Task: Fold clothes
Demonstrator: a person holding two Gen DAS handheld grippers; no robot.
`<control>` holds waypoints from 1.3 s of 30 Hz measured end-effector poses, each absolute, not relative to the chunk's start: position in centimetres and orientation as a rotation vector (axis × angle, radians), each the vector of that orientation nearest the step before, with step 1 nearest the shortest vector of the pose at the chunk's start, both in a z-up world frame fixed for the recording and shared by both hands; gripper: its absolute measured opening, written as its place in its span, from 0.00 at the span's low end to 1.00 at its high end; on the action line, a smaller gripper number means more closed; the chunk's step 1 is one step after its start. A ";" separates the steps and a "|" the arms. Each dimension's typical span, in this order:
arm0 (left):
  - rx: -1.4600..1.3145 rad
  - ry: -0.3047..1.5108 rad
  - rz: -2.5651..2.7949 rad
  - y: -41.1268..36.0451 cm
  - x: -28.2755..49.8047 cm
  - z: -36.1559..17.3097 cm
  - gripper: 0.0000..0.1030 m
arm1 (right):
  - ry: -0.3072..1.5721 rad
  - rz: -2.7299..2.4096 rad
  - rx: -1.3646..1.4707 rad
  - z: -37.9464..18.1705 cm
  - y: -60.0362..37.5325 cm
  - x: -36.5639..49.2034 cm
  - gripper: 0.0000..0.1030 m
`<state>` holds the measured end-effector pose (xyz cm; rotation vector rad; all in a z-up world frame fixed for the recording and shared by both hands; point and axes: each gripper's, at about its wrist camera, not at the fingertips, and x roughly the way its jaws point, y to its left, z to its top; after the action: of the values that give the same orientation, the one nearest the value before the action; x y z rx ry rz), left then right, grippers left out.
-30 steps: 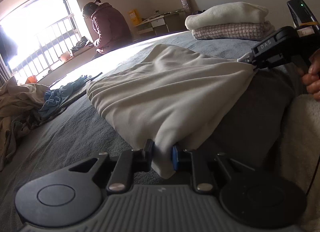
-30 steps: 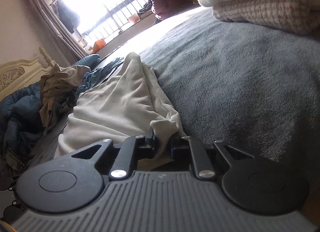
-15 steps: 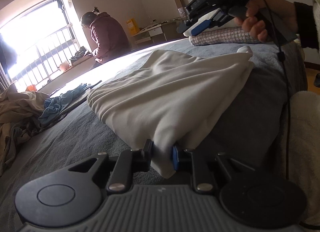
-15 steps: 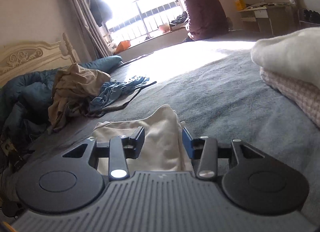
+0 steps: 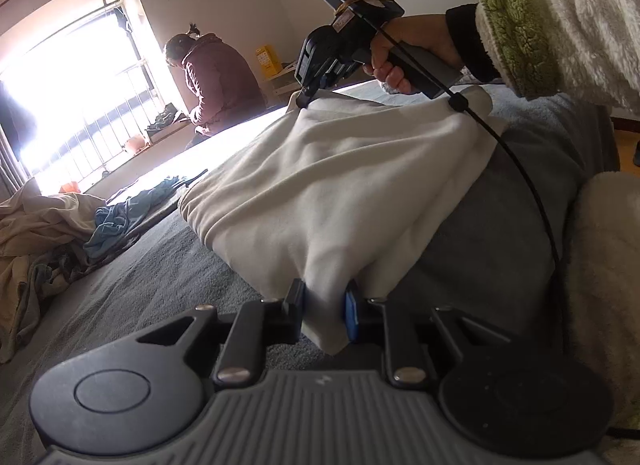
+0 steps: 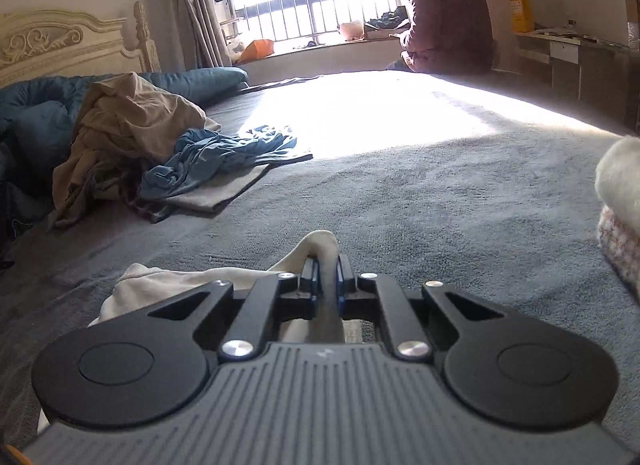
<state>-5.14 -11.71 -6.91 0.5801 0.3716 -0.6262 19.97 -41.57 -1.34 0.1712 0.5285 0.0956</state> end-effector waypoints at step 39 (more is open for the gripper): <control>0.549 0.264 -0.645 -10.5 -6.7 -8.7 0.19 | 0.690 0.416 -0.452 -3.1 -22.4 30.3 0.02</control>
<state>-6.67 -10.52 -8.65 0.5490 0.2644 -0.6448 30.28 -22.43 -3.14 -0.4519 0.6897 0.4160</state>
